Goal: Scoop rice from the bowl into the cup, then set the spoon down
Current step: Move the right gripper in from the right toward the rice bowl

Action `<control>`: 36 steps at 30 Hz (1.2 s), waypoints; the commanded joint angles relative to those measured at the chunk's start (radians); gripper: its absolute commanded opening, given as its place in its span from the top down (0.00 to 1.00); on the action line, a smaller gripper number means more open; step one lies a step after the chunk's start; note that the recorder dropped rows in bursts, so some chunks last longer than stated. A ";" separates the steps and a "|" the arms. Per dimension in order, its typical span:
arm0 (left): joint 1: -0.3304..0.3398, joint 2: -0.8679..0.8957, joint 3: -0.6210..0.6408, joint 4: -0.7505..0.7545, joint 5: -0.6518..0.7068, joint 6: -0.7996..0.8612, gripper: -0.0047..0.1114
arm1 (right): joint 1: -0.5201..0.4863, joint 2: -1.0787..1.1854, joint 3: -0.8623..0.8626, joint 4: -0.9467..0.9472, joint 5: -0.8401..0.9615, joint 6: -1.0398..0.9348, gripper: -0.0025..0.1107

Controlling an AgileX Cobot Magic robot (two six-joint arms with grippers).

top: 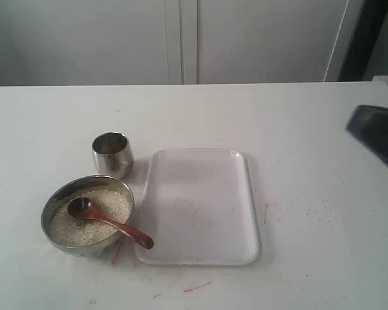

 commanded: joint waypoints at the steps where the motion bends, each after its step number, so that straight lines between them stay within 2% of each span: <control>1: -0.006 0.007 -0.006 -0.010 -0.003 0.000 0.84 | 0.003 0.240 -0.125 -0.060 -0.225 0.034 0.91; 3: -0.006 0.007 -0.006 -0.010 -0.003 0.000 0.84 | 0.003 0.341 -0.175 -0.060 -0.270 0.034 0.98; 7: -0.006 0.007 -0.006 -0.010 -0.003 0.000 0.84 | 0.015 0.471 -0.270 -0.060 -0.314 -0.026 0.98; 13: -0.006 0.007 -0.006 -0.010 -0.003 0.000 0.84 | 0.023 0.518 -0.395 -0.060 -0.211 -0.033 0.98; 19: -0.006 0.007 -0.006 -0.010 -0.003 0.000 0.84 | 0.106 0.605 -0.479 -0.060 -0.174 -0.044 0.98; 28: -0.006 0.007 -0.006 -0.010 -0.003 0.000 0.84 | 0.154 0.762 -0.571 -0.060 -0.159 -0.057 0.98; 36: -0.006 0.007 -0.006 -0.010 -0.003 0.000 0.84 | 0.154 0.773 -0.522 -0.060 -0.165 -0.108 0.98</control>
